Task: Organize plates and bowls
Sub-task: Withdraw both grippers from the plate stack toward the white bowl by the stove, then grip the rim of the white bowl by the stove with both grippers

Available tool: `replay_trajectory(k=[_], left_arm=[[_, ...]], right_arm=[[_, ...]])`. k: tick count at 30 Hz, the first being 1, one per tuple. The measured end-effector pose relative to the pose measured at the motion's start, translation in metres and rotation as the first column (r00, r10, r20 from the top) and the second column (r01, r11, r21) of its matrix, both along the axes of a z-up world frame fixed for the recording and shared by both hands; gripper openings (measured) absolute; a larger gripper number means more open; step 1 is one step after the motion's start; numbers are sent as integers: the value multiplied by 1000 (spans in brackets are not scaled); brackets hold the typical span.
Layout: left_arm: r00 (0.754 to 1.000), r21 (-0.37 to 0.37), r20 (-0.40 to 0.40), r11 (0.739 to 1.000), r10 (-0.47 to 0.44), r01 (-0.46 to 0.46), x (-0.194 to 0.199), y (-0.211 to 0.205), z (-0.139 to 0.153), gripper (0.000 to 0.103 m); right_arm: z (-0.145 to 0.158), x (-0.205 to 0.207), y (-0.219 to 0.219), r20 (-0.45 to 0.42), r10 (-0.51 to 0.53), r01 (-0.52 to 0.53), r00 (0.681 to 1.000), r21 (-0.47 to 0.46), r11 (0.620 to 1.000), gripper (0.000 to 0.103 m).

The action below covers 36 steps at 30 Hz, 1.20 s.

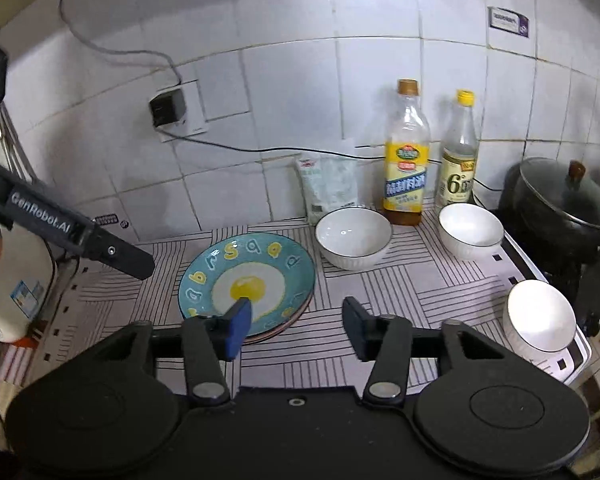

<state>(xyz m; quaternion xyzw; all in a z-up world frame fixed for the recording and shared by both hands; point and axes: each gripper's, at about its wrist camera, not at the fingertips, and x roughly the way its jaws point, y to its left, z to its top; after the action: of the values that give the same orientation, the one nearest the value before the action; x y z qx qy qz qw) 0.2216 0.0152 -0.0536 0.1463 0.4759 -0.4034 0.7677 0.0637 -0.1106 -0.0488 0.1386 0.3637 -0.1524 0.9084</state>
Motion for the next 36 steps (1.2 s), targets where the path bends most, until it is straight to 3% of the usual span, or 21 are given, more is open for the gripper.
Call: replay_trajectory(k=[3, 13, 19, 26, 29, 33, 36], left_arm=[[1000, -15, 18, 1000, 7, -6, -11, -17, 9, 67], [1000, 14, 5, 1000, -7, 6, -43, -89, 7, 80], [1000, 62, -7, 998, -11, 12, -60, -137, -6, 92], [999, 102, -21, 995, 24, -22, -72, -192, -29, 98], [996, 128, -64, 990, 69, -61, -72, -219, -48, 98], [984, 111, -139, 990, 107, -91, -75, -252, -78, 98], [986, 96, -143, 993, 86, -73, -81, -276, -100, 98]], right_arm=[[7, -10, -16, 6, 3, -3, 1000, -18, 1000, 68], [15, -53, -87, -12, 8, -8, 1000, -37, 999, 71], [-5, -76, -140, -50, -29, 26, 998, -55, 998, 91], [-54, -95, -199, -126, -57, 52, 990, -44, 998, 92], [-84, -100, -222, -147, -35, 34, 989, -13, 999, 92], [-134, -107, -243, -130, 13, -12, 991, 11, 1000, 92], [-164, -110, -253, -121, 13, -14, 993, -4, 1000, 91]])
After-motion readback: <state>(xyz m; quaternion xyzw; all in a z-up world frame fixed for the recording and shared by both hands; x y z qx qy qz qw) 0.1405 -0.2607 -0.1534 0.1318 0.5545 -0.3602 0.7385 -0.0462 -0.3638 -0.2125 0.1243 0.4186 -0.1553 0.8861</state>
